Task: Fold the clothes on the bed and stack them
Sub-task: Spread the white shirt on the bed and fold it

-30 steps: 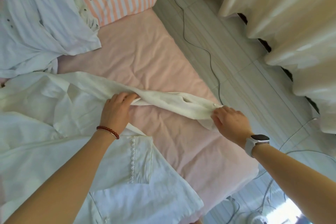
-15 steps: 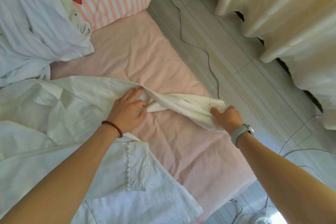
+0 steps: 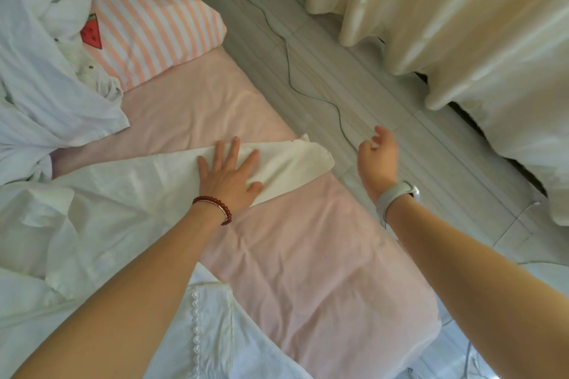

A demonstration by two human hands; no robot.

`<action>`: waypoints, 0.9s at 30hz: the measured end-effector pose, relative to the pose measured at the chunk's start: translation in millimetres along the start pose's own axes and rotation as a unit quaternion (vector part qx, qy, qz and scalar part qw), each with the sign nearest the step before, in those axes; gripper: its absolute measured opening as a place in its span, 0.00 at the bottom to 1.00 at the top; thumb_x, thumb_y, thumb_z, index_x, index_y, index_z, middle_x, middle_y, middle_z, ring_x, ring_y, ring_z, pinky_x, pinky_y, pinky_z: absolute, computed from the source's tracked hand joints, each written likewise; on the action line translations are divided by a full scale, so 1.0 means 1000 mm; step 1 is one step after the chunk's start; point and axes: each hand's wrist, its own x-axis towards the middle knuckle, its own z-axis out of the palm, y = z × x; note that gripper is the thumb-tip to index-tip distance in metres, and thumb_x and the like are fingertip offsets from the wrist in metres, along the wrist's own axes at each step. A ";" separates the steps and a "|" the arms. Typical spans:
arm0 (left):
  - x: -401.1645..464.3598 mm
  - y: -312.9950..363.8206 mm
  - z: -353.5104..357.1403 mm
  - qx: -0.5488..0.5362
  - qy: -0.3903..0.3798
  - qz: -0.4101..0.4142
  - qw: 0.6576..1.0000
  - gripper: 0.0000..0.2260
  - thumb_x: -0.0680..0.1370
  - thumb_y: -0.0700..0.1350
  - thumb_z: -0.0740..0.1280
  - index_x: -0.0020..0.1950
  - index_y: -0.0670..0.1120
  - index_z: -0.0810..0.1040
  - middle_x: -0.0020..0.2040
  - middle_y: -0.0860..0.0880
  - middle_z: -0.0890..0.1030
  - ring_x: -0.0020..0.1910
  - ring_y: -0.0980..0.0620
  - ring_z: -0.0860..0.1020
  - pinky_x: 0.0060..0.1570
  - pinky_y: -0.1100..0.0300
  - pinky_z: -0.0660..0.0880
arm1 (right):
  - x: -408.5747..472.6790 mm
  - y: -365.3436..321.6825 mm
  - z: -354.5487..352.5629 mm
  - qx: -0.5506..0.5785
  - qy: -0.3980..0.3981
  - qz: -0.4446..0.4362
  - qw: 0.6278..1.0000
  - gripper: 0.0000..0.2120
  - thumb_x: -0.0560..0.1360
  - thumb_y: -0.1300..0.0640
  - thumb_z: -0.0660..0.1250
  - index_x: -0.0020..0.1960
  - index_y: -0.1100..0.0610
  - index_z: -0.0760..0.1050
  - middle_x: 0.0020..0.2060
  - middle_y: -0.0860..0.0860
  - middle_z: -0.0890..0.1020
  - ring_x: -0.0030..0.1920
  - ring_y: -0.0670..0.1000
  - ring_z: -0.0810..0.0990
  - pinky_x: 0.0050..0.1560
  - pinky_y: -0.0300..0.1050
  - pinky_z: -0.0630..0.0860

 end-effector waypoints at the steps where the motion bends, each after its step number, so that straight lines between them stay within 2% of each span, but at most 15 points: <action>1: 0.001 0.001 0.002 0.003 0.000 0.002 1.000 0.29 0.77 0.61 0.55 0.75 0.60 0.47 0.77 0.50 0.38 0.75 0.44 0.38 0.69 0.36 0.44 | -0.008 0.008 0.008 -0.038 -0.062 0.018 0.997 0.19 0.77 0.61 0.56 0.68 0.59 0.66 0.61 0.55 0.73 0.55 0.51 0.73 0.53 0.43 0.69; 3: 0.002 0.001 0.006 0.010 0.006 0.006 1.000 0.32 0.75 0.64 0.55 0.75 0.60 0.45 0.77 0.50 0.38 0.75 0.43 0.37 0.69 0.36 0.43 | -0.023 0.024 0.024 -0.060 -0.161 0.081 0.982 0.14 0.77 0.58 0.57 0.62 0.58 0.71 0.53 0.55 0.77 0.48 0.52 0.74 0.52 0.45 0.72; 4: 0.001 0.001 0.007 0.014 0.006 0.007 1.000 0.33 0.75 0.65 0.56 0.75 0.60 0.45 0.77 0.50 0.38 0.75 0.44 0.37 0.69 0.37 0.42 | -0.029 0.027 0.032 -0.033 -0.183 0.123 0.975 0.08 0.77 0.56 0.59 0.53 0.56 0.73 0.46 0.54 0.77 0.44 0.52 0.74 0.51 0.48 0.72; 6: -0.004 -0.001 0.010 0.015 0.003 0.011 1.000 0.36 0.73 0.67 0.57 0.75 0.60 0.44 0.77 0.51 0.38 0.75 0.45 0.37 0.69 0.38 0.41 | -0.032 0.028 0.042 0.019 -0.166 0.181 0.969 0.10 0.75 0.52 0.61 0.37 0.55 0.69 0.36 0.52 0.73 0.36 0.51 0.71 0.47 0.50 0.72; 8: -0.013 0.000 0.013 0.011 0.012 0.008 1.000 0.39 0.71 0.68 0.60 0.75 0.59 0.46 0.77 0.51 0.43 0.75 0.46 0.41 0.70 0.41 0.43 | -0.023 0.022 0.046 0.058 -0.134 0.238 0.960 0.12 0.74 0.50 0.64 0.39 0.58 0.71 0.34 0.52 0.74 0.35 0.52 0.73 0.46 0.51 0.75; 10: -0.024 0.003 0.011 0.013 0.058 0.026 0.998 0.40 0.68 0.66 0.66 0.75 0.56 0.54 0.74 0.47 0.57 0.73 0.46 0.55 0.68 0.44 0.50 | -0.013 0.011 0.048 0.117 -0.112 0.297 0.941 0.11 0.74 0.51 0.65 0.43 0.58 0.71 0.33 0.53 0.75 0.33 0.51 0.74 0.37 0.46 0.76; 13: -0.036 0.008 0.007 -0.004 0.165 0.112 0.980 0.29 0.65 0.56 0.73 0.64 0.49 0.73 0.51 0.47 0.76 0.52 0.45 0.74 0.54 0.49 0.64 | -0.004 -0.006 0.052 0.237 -0.079 0.289 0.924 0.03 0.75 0.61 0.63 0.42 0.58 0.70 0.34 0.53 0.74 0.32 0.49 0.74 0.30 0.41 0.73; 15: -0.038 0.008 0.003 -0.053 0.200 0.147 0.967 0.19 0.67 0.49 0.73 0.57 0.47 0.78 0.43 0.48 0.77 0.43 0.45 0.77 0.49 0.53 0.65 | 0.001 -0.013 0.048 0.302 -0.076 0.201 0.929 0.10 0.76 0.65 0.59 0.38 0.56 0.69 0.34 0.51 0.74 0.32 0.47 0.75 0.32 0.39 0.75; 17: -0.037 0.007 -0.002 -0.108 0.256 0.160 0.947 0.07 0.71 0.46 0.67 0.46 0.45 0.81 0.39 0.48 0.78 0.39 0.45 0.78 0.46 0.54 0.64 | 0.004 -0.012 0.037 0.332 -0.058 0.154 0.929 0.11 0.77 0.65 0.56 0.40 0.53 0.69 0.36 0.49 0.75 0.34 0.45 0.76 0.37 0.38 0.76; 19: -0.031 0.007 -0.008 -0.121 0.326 0.133 0.928 0.09 0.73 0.45 0.63 0.37 0.43 0.80 0.41 0.45 0.78 0.40 0.44 0.78 0.46 0.53 0.67 | 0.005 0.000 0.026 0.301 -0.017 0.197 0.933 0.09 0.78 0.64 0.54 0.47 0.54 0.71 0.41 0.50 0.78 0.35 0.46 0.76 0.39 0.40 0.75; 20: -0.023 0.008 -0.010 -0.117 0.339 0.100 0.928 0.08 0.73 0.44 0.64 0.37 0.43 0.79 0.47 0.43 0.79 0.46 0.42 0.78 0.50 0.50 0.69 | 0.005 0.009 0.021 0.259 -0.002 0.239 0.936 0.10 0.78 0.64 0.53 0.52 0.55 0.71 0.43 0.52 0.78 0.35 0.47 0.75 0.38 0.41 0.73; 21: -0.014 0.007 -0.012 -0.110 0.321 0.063 0.938 0.06 0.73 0.44 0.65 0.43 0.42 0.80 0.55 0.40 0.77 0.55 0.40 0.76 0.55 0.46 0.67 | 0.003 0.018 0.019 0.214 0.004 0.274 0.938 0.12 0.78 0.63 0.53 0.58 0.58 0.71 0.45 0.54 0.77 0.35 0.49 0.74 0.38 0.42 0.72; 23: 0.002 0.004 -0.017 -0.089 0.177 -0.029 0.980 0.19 0.74 0.47 0.66 0.64 0.44 0.71 0.71 0.41 0.65 0.71 0.41 0.61 0.67 0.39 0.53 | 0.000 0.033 0.022 0.132 -0.002 0.270 0.954 0.17 0.77 0.64 0.54 0.65 0.61 0.67 0.45 0.55 0.75 0.40 0.52 0.73 0.44 0.46 0.73; 25: 0.020 -0.003 -0.021 -0.052 0.062 -0.070 0.994 0.31 0.73 0.54 0.66 0.72 0.48 0.58 0.72 0.45 0.63 0.72 0.45 0.57 0.68 0.37 0.46 | -0.006 0.036 0.030 0.058 -0.020 0.141 0.988 0.22 0.76 0.65 0.55 0.69 0.58 0.64 0.53 0.55 0.74 0.51 0.54 0.73 0.56 0.50 0.72; 27: 0.031 -0.007 -0.028 -0.012 0.039 -0.047 0.998 0.29 0.71 0.57 0.67 0.69 0.50 0.64 0.64 0.47 0.71 0.65 0.45 0.67 0.66 0.42 0.55 | -0.012 0.028 0.038 -0.039 -0.074 -0.071 0.994 0.26 0.75 0.67 0.55 0.72 0.55 0.62 0.67 0.54 0.68 0.64 0.54 0.68 0.65 0.50 0.68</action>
